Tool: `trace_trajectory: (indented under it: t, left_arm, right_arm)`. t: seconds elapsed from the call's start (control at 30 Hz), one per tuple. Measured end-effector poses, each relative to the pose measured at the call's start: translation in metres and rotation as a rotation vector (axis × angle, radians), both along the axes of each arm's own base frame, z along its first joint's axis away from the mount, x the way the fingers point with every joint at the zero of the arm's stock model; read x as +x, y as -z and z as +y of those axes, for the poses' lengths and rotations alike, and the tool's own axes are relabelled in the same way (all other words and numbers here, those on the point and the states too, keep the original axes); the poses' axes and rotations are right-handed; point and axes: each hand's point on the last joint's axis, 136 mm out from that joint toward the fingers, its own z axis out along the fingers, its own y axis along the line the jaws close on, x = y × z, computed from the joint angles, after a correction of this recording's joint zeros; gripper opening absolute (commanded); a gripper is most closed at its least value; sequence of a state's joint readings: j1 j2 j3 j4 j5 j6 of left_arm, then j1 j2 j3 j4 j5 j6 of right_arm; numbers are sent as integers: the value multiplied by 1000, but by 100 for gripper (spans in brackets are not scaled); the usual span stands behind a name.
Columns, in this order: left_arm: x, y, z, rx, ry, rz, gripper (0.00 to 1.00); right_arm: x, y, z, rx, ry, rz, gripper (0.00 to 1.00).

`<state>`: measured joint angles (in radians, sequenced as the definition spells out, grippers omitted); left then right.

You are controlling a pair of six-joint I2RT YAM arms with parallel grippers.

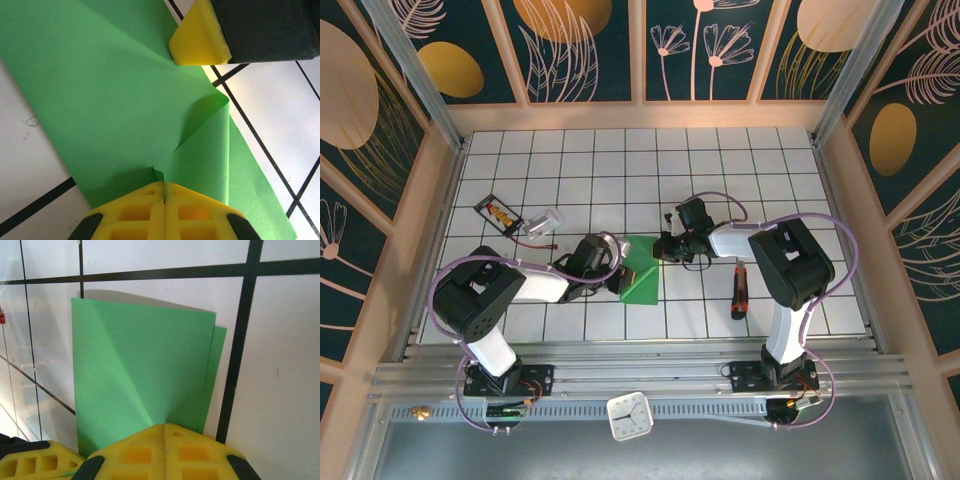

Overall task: Fold a paper plane with a square sheet of paper (pick it up from the middle)
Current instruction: Fold the triangle a second time at the center of the table.

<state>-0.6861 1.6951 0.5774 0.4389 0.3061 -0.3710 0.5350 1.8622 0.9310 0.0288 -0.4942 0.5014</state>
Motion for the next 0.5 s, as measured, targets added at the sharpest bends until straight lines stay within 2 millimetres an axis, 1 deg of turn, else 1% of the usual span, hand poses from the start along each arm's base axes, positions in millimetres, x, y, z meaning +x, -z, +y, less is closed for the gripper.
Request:
trace_trajectory:
  t: [0.5]
  left_arm:
    - [0, 1, 2, 6, -6, -2, 0]
  right_arm:
    - [1, 0, 0, -9, -11, 0, 7]
